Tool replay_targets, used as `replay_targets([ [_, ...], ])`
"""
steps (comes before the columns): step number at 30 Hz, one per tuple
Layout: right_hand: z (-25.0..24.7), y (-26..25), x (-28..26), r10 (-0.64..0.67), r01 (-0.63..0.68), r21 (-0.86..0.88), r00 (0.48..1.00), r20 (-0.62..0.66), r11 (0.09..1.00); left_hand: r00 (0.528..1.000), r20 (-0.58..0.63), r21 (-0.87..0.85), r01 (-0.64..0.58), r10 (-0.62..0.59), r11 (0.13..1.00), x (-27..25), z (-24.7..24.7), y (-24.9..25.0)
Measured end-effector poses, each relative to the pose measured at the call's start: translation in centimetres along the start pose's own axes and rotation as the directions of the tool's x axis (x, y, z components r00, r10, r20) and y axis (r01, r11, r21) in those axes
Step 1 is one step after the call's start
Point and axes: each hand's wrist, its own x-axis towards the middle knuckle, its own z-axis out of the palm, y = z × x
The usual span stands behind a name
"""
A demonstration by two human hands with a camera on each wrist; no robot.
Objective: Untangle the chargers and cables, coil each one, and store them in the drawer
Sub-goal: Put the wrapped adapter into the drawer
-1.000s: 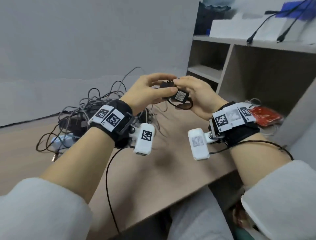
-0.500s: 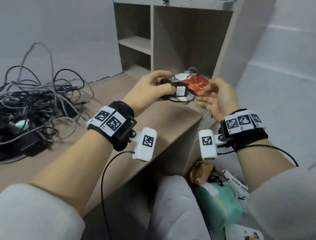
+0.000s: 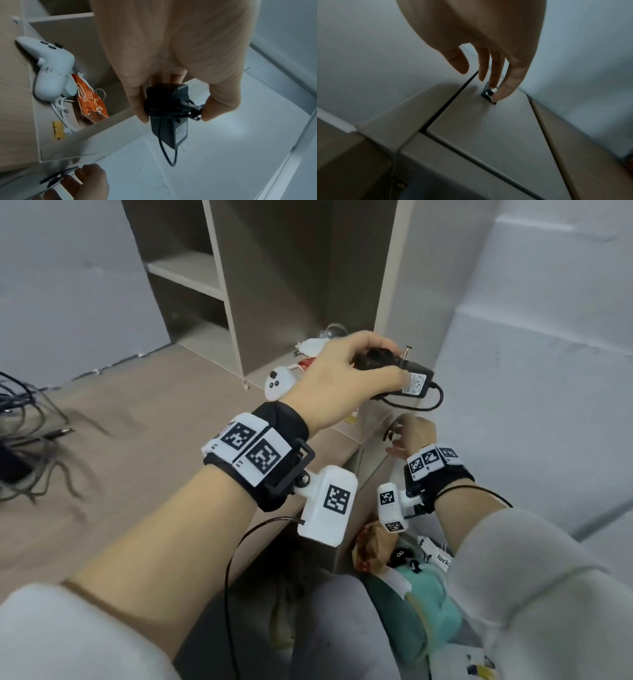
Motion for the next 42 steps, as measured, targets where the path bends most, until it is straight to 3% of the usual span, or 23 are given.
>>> replay_targets([
  [12, -1.7, 1.0, -1.3, -0.015, 0.008, -0.124, 0.999, -0.048, 0.992, 0.993, -0.11, -0.041, 0.033, -0.038, 0.999, 0.5, 1.7, 0.0],
  [19, -7.1, 2.9, -3.7, -0.083, 0.041, -0.241, 0.983, -0.165, 0.97, 0.969, -0.235, -0.079, 0.057, -0.074, 0.995, 0.0, 4.4, 0.8],
  [25, -12.5, 5.6, -5.9, -0.064, 0.039, -0.151, 0.984, -0.168, 0.988, 0.947, -0.3, -0.112, 0.084, -0.114, 0.99, -0.5, 6.8, 1.3],
  [34, -19.0, 6.5, -9.1, -0.043, 0.015, -0.126, 0.975, -0.219, 0.992, 0.946, -0.293, -0.093, 0.118, -0.14, 0.989, -0.7, 7.3, 1.7],
  [39, -19.7, 6.4, -9.4, -0.029, -0.004, -0.141, 0.972, -0.234, 0.99, 0.972, -0.176, 0.011, 0.161, -0.156, 0.987, -1.3, 7.2, 1.8],
  [42, -19.3, 5.1, -9.0, 0.033, -0.106, -0.286, 0.968, -0.249, 0.952, 0.974, -0.141, 0.052, 0.187, -0.178, 0.981, -1.8, 6.4, 2.1],
])
